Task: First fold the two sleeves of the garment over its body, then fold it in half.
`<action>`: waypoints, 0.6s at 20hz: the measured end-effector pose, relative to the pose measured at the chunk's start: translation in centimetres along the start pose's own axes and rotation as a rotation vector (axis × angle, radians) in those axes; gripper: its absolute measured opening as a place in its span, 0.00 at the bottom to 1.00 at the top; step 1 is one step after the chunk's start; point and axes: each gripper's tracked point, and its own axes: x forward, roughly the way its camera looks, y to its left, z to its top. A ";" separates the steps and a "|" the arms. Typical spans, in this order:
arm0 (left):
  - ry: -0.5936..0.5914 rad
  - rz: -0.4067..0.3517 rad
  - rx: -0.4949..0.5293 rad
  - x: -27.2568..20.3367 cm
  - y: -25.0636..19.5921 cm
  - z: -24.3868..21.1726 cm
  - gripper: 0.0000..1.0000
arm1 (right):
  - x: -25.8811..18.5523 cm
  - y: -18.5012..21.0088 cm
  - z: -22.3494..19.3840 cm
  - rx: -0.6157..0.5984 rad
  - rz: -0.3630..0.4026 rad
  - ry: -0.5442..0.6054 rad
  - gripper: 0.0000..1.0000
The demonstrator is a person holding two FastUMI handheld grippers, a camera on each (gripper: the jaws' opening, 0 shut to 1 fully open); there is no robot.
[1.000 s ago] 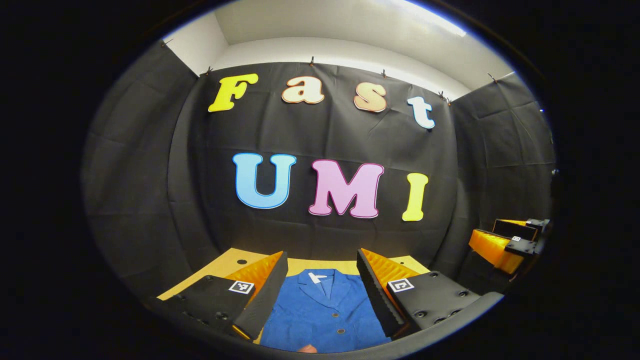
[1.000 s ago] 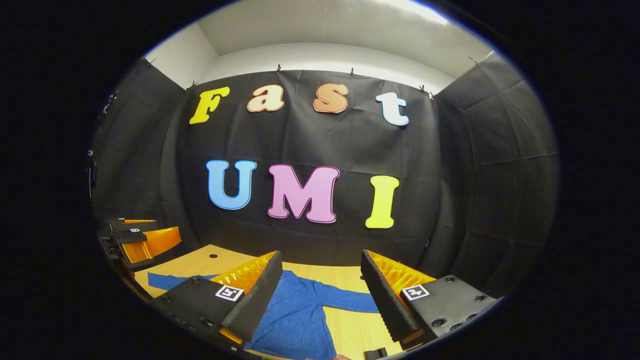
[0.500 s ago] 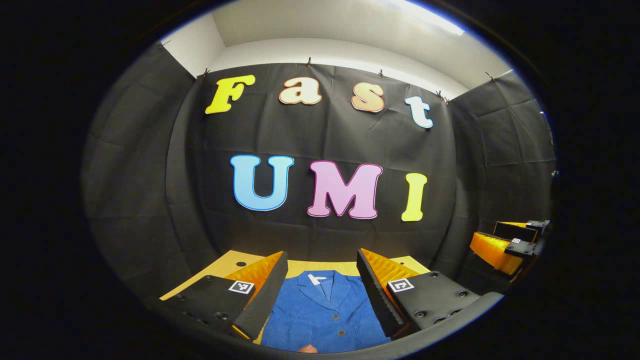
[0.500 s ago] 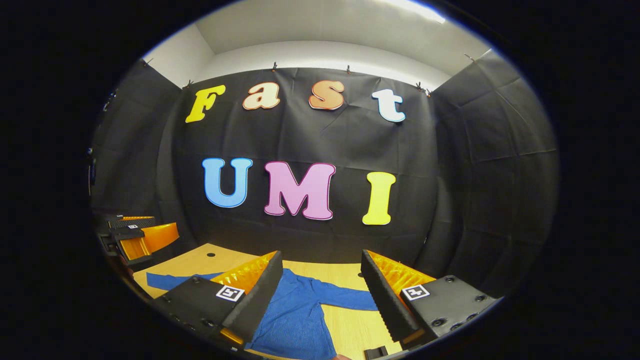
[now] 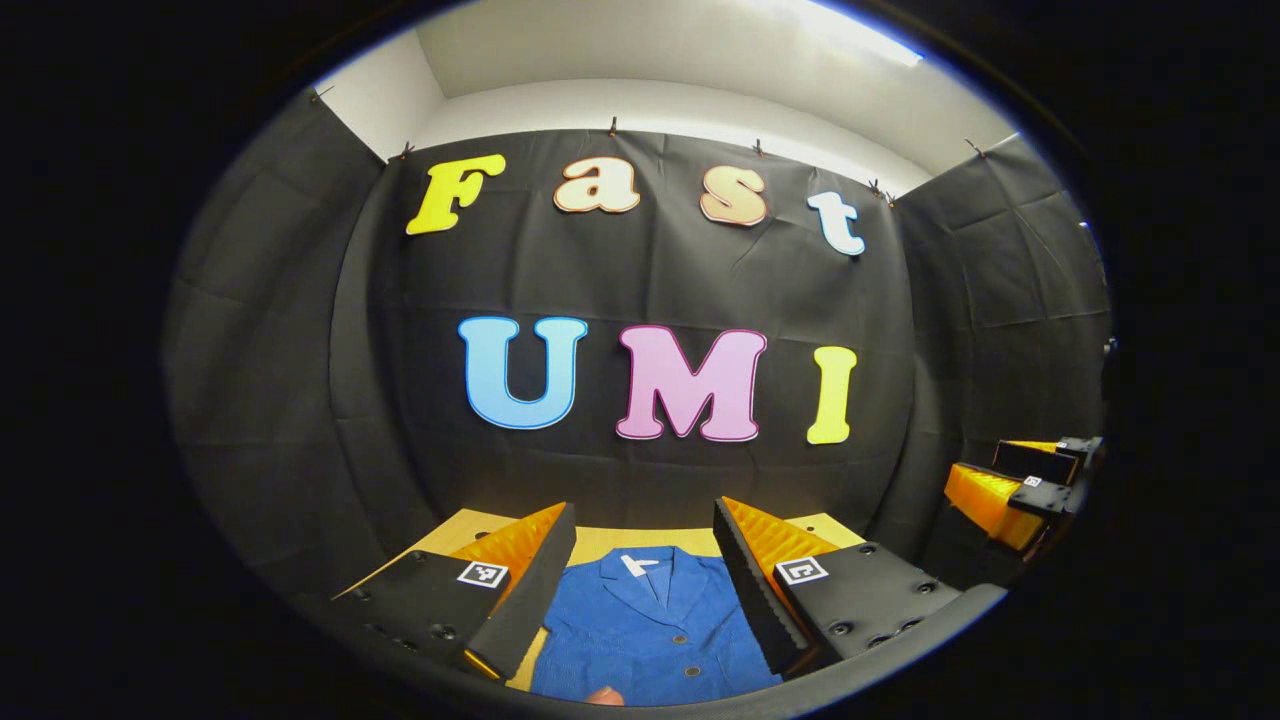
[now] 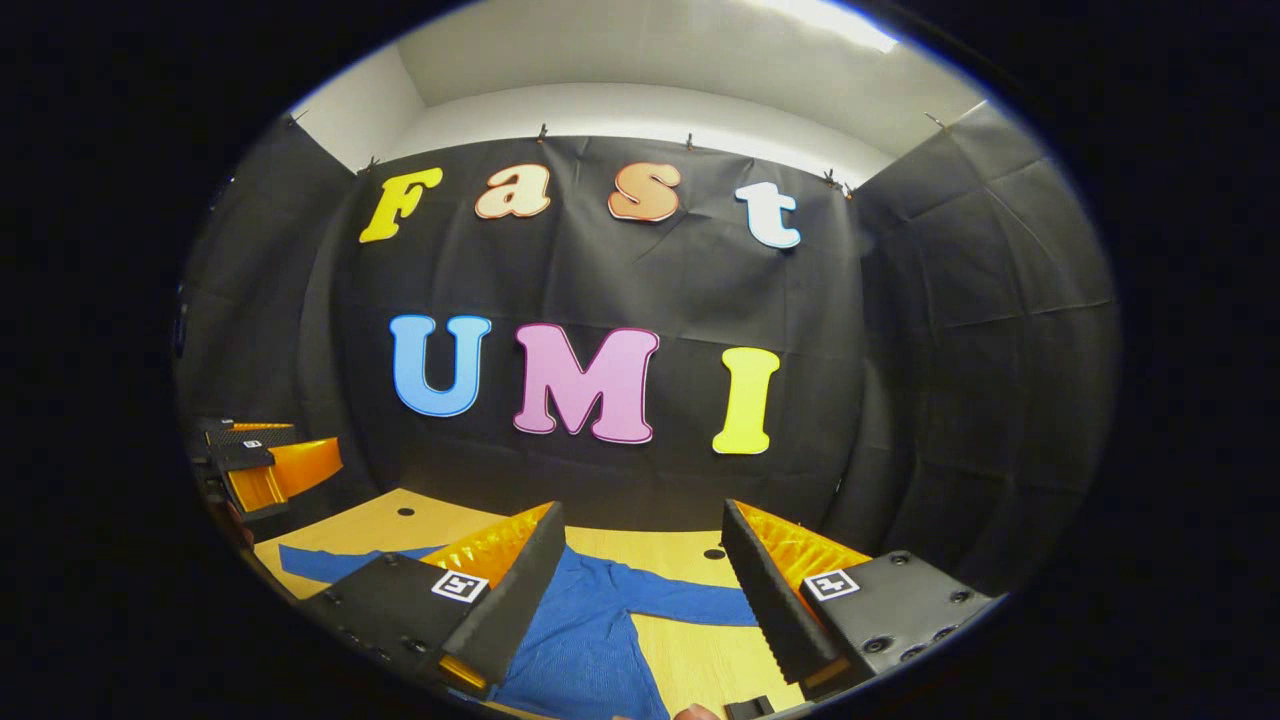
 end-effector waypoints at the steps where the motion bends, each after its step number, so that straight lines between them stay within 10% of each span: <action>1: -0.002 -0.001 0.004 0.2 0.3 -0.1 0.80 | 0.2 -0.1 -0.2 0.000 -0.003 0.005 0.98; 12: 0.035 -0.083 -0.010 3.3 -0.7 -1.9 0.80 | 3.1 -11.4 -6.4 -0.084 -0.177 0.151 0.96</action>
